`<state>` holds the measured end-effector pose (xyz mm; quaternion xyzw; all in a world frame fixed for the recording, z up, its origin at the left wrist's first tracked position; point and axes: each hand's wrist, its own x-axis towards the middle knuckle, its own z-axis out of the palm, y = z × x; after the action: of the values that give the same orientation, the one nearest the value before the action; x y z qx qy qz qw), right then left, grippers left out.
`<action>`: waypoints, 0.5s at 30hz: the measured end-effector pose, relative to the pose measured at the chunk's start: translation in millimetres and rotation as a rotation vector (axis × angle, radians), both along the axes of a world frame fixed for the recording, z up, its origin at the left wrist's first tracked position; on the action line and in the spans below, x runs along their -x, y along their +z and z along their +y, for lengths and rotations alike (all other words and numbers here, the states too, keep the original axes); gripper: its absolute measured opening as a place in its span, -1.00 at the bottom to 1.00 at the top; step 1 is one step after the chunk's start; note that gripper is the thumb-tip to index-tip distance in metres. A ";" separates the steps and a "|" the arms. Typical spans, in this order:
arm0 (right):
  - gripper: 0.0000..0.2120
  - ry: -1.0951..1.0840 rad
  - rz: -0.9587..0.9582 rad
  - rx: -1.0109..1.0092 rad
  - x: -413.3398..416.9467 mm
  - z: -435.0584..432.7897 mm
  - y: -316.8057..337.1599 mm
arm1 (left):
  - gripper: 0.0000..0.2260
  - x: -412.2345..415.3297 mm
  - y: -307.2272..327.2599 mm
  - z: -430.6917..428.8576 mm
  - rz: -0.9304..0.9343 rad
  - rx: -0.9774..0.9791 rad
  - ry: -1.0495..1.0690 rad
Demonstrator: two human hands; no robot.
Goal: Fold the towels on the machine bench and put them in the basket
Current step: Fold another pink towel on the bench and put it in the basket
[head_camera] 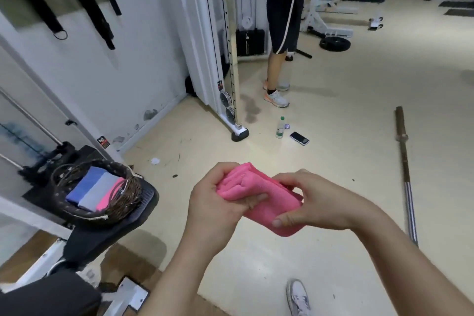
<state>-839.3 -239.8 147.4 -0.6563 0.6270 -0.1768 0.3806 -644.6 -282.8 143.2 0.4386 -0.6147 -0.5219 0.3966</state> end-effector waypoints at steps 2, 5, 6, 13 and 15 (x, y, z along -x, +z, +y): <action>-0.68 0.053 -0.016 0.014 20.7 -35.6 -3.3 | -0.65 11.5 -11.7 -22.5 0.043 -0.019 0.090; -0.77 0.173 -0.017 0.032 49.6 -87.2 -1.9 | -0.67 27.2 -29.6 -51.6 0.137 -0.060 0.208; -0.79 0.210 0.005 0.040 56.5 -103.8 -1.3 | -0.63 30.2 -33.3 -60.0 0.161 -0.073 0.229; -0.80 0.494 0.019 0.036 42.1 -210.8 -13.0 | -0.61 7.9 -39.2 -104.9 -0.002 -0.086 0.320; -0.78 0.516 -0.021 0.076 21.6 -241.5 -18.1 | -0.64 -10.1 -44.3 -118.6 -0.060 -0.067 0.412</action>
<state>-860.9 -481.3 129.4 -0.8064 0.4280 -0.1040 0.3945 -634.6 -401.5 99.0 0.5834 -0.5059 -0.4367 0.4616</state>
